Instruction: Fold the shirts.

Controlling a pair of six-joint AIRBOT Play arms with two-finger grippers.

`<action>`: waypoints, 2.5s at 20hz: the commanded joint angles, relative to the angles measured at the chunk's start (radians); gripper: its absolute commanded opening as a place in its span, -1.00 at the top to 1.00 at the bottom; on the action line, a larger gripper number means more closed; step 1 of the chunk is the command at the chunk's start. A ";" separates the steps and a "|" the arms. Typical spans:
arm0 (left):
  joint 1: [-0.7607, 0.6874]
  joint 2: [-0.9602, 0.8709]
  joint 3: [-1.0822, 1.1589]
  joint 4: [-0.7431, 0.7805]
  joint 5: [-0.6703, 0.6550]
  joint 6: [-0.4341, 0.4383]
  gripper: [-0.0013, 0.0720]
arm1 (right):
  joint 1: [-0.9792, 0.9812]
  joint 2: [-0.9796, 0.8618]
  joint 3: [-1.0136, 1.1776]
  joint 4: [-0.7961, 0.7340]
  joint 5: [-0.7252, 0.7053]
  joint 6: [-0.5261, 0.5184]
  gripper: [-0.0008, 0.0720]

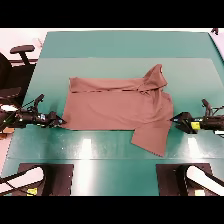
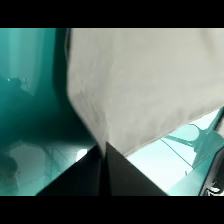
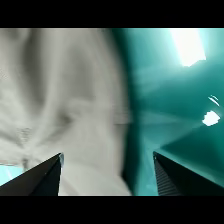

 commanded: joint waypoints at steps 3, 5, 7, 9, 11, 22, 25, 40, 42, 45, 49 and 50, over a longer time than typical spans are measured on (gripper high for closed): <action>0.001 0.000 0.002 -0.005 -0.018 0.000 0.91 | 0.132 0.053 -0.124 0.136 -0.124 -0.029 -0.68; 0.001 0.000 0.002 -0.013 -0.018 0.000 0.91 | 0.190 0.067 -0.124 0.162 -0.151 -0.028 -0.51; 0.001 0.000 0.002 -0.021 -0.021 0.001 0.91 | 0.236 0.068 -0.124 0.197 -0.180 -0.018 -0.33; 0.001 0.000 0.002 -0.023 -0.038 0.001 0.91 | 0.275 0.068 -0.123 0.234 -0.204 -0.018 0.65; 0.002 0.007 0.002 -0.068 -0.062 0.010 0.92 | 0.296 0.068 -0.123 0.297 -0.210 -0.033 0.92; 0.001 0.519 0.473 -0.257 -0.113 -0.079 0.92 | 0.261 0.607 0.314 0.340 -0.167 0.073 0.93; 0.001 0.552 0.842 -0.254 -0.085 -0.079 0.92 | 0.172 0.727 0.545 0.251 -0.207 0.092 0.93; 0.001 0.478 1.014 -0.197 0.055 -0.100 0.92 | -0.232 0.358 1.147 0.511 0.084 0.057 0.93; 0.001 0.436 0.828 -0.280 0.107 -0.016 0.91 | -0.099 0.285 1.035 0.499 0.071 0.004 0.93; -0.002 0.326 0.639 -0.326 0.127 0.075 0.91 | 0.168 0.147 0.892 0.359 -0.057 -0.035 0.93; -0.119 0.072 0.580 -0.316 0.224 0.196 0.91 | 0.416 -0.100 0.803 0.159 -0.292 -0.039 0.93; -0.159 0.003 0.581 -0.312 0.294 0.224 0.91 | 0.439 -0.167 0.803 0.142 -0.320 -0.039 0.93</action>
